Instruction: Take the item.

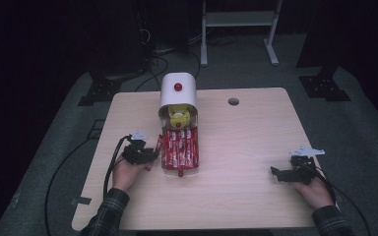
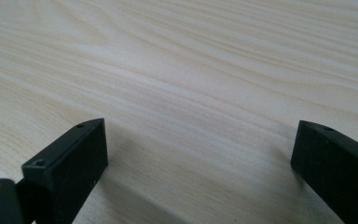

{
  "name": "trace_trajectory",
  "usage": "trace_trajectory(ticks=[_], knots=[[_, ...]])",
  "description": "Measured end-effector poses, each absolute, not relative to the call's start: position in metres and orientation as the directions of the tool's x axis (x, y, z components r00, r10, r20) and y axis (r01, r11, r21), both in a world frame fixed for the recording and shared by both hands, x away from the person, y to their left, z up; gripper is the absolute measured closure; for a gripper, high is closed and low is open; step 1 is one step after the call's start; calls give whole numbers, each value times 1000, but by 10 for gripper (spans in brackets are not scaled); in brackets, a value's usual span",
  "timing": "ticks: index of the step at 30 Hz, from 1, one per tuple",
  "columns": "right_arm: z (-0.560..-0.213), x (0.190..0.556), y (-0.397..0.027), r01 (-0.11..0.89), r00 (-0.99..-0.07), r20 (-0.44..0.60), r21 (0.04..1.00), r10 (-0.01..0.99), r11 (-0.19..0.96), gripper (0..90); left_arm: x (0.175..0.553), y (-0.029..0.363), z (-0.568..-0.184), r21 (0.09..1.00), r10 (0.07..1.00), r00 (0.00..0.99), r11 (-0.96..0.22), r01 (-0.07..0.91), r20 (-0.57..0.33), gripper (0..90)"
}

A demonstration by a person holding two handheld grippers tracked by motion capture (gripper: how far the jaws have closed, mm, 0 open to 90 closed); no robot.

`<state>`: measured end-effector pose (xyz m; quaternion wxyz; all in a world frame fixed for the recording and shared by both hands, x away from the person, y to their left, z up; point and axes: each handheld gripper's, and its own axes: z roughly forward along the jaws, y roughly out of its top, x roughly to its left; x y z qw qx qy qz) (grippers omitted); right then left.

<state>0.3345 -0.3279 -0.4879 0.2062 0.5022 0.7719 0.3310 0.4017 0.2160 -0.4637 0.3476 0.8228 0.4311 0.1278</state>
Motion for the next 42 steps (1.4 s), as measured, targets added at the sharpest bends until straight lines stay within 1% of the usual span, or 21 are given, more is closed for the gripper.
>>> trace_trajectory(ticks=[2,3,7,8,10,13,14,15,16,17,21,27,33,42], knots=[[-488,334,-328,639,-411,14,718,912,277,29,402,217,-463,686,799,595,-384,618,-88,554],[-488,334,-328,639,-411,14,718,912,277,30,401,217,-463,689,800,592,-376,619,-95,554],[-488,334,-328,639,-411,14,718,912,277,29,399,220,-463,691,798,596,-384,612,-84,438],[-488,334,-328,639,-411,14,718,912,277,29,398,222,-463,688,797,599,-393,611,-77,397],[-488,334,-328,639,-411,14,718,912,277,30,397,223,-462,688,797,600,-398,607,-69,363],[-488,334,-328,639,-411,14,718,912,277,29,394,227,-461,691,799,598,-396,604,-64,343],[-488,334,-328,639,-411,14,718,912,277,29,394,229,-460,688,797,601,-403,604,-61,299],[-488,334,-328,639,-411,14,717,912,277,29,392,229,-459,688,793,606,-407,601,-61,287],[-488,334,-328,639,-411,14,717,912,277,29,392,229,-459,688,793,606,-407,601,-61,256],[-488,334,-328,640,-410,14,717,912,276,29,392,230,-459,689,793,606,-406,601,-61,256],[-488,334,-328,639,-410,15,718,912,276,29,386,230,-454,694,788,614,-416,588,-48,211],[-488,334,-328,639,-410,15,718,912,276,29,377,231,-449,713,795,606,-413,567,-21,112],[-488,334,-328,639,-411,14,718,912,277,29,371,234,-450,709,799,602,-419,567,-9,31],[-488,334,-328,639,-411,14,718,912,277,29,356,244,-452,732,799,601,-405,548,-8,9]])
